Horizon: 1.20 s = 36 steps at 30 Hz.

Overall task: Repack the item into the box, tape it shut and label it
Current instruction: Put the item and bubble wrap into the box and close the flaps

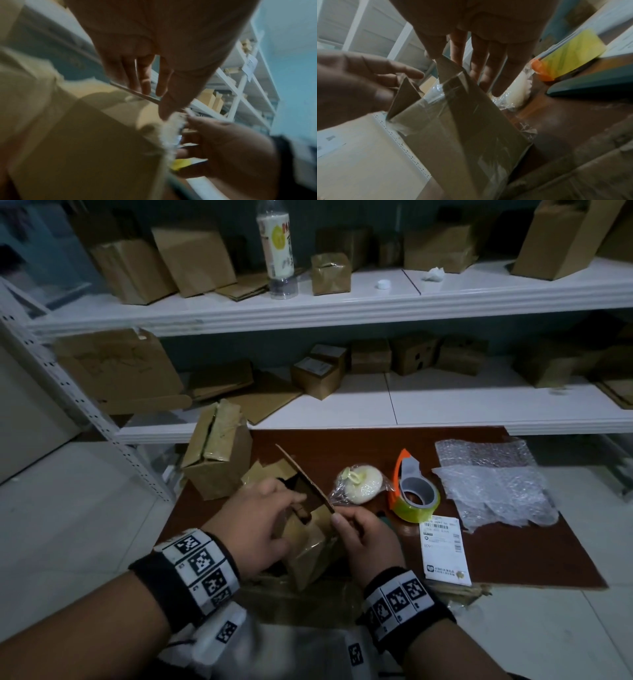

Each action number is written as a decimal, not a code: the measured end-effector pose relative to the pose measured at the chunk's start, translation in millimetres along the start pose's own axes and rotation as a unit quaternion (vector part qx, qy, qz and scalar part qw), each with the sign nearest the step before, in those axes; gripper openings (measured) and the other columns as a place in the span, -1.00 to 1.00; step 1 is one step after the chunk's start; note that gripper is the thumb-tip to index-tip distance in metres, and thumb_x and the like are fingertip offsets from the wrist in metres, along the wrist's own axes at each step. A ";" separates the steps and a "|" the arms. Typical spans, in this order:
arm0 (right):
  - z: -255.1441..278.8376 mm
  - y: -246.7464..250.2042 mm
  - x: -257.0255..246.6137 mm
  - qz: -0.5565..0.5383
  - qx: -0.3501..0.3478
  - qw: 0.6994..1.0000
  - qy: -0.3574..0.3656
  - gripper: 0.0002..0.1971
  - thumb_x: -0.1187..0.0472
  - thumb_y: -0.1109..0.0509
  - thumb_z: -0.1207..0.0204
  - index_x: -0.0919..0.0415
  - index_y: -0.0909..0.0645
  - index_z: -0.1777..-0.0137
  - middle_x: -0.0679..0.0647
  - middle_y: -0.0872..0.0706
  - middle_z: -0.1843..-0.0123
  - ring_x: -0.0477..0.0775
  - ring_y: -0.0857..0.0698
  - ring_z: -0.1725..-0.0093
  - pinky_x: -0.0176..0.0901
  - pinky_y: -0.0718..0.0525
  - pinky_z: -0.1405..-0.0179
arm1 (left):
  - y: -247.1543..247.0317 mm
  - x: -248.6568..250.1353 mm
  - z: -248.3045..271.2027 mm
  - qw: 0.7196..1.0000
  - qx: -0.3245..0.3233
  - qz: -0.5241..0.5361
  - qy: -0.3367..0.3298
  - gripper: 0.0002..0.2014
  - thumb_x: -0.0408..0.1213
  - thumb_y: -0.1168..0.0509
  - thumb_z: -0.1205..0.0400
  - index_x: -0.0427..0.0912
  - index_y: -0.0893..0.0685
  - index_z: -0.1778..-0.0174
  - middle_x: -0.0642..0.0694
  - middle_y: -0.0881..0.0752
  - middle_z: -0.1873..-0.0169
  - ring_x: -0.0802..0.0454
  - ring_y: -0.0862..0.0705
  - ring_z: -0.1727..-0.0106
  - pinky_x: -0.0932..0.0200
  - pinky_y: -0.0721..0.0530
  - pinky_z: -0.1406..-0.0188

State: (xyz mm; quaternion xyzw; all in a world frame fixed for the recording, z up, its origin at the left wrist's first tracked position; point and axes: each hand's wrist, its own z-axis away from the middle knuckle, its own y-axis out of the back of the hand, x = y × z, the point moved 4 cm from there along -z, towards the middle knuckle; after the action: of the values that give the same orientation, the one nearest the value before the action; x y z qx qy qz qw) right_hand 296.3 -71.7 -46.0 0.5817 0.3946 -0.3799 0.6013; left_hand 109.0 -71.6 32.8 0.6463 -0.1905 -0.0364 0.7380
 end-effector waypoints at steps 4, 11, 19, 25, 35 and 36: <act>-3.4 -1.8 0.8 0.012 0.007 1.000 0.009 -0.84 -0.02 -0.29 -0.69 -0.15 -0.71 -0.10 -0.26 -0.75 0.03 -0.43 -0.63 0.07 -0.56 -0.46 0.17 | 5.5 -21.5 -7.4 0.986 -0.027 -0.164 -0.011 -0.02 0.17 -0.45 -0.46 0.20 -0.04 -0.72 0.15 -0.23 -0.65 0.04 -0.12 -0.68 -0.11 -0.04 -0.65; -18.1 12.8 14.7 -0.023 0.059 0.991 -0.121 -0.48 -0.17 -0.15 -0.72 0.17 -0.71 0.26 0.04 -0.71 0.37 0.01 -0.65 0.32 -0.14 -0.51 0.32 | -10.7 -26.4 5.7 0.976 0.036 -0.170 -0.131 -0.63 0.00 -0.64 -0.22 0.04 -0.59 0.28 0.06 -0.61 0.26 -0.01 -0.63 0.17 0.05 -0.60 0.12; -20.7 16.1 19.8 -0.052 0.088 0.982 -0.159 -0.44 -0.22 -0.22 -0.67 0.22 -0.65 0.35 0.09 -0.69 0.44 0.04 -0.62 0.39 -0.17 -0.47 0.36 | -31.2 -16.2 27.0 0.985 0.054 -0.123 -0.104 -0.48 -0.14 -0.71 0.04 0.05 -0.62 0.25 0.10 -0.62 0.24 0.07 -0.63 0.21 0.23 -0.48 0.24; -9.8 9.6 13.0 -0.102 0.083 0.971 -0.200 -0.57 -0.17 -0.55 -0.43 0.10 -0.48 0.00 0.03 -0.68 0.08 0.05 -0.68 0.11 -0.09 -0.60 0.17 | -34.5 -3.8 24.1 0.995 0.037 -0.093 -0.026 -0.72 0.07 -0.49 -0.42 0.21 -0.55 0.07 0.21 -0.52 0.03 0.18 -0.46 -0.07 0.08 -0.53 -0.23; -4.3 -4.3 10.8 -0.063 -0.052 0.977 -0.199 -0.11 -0.14 -0.68 -0.26 0.03 -0.37 -0.54 -0.07 -0.61 -0.25 -0.06 -0.60 -0.16 -0.13 -0.64 -0.07 | 22.0 -61.5 0.8 0.957 0.102 0.130 0.240 -0.65 0.16 -0.48 -0.49 0.04 -0.67 -0.05 0.06 -0.74 -0.02 0.09 -0.66 0.00 0.02 -0.65 -0.08; -4.7 -5.7 10.5 -0.060 -0.058 0.976 -0.201 -0.11 -0.15 -0.68 -0.26 0.04 -0.37 -0.55 -0.04 -0.62 -0.32 -0.03 -0.61 -0.20 -0.07 -0.65 -0.13 | 17.5 -71.5 -4.2 0.948 0.055 0.127 0.287 -0.58 0.14 -0.53 -0.46 0.00 -0.67 -0.11 0.03 -0.75 -0.03 0.06 -0.67 0.00 0.03 -0.66 -0.11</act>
State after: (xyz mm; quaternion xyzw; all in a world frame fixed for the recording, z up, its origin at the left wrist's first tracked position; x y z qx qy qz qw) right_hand 295.1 -67.1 -57.9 0.4329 0.3211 -0.5013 0.6769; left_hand 40.9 -43.4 32.6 0.6397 -0.0534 0.2554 0.7230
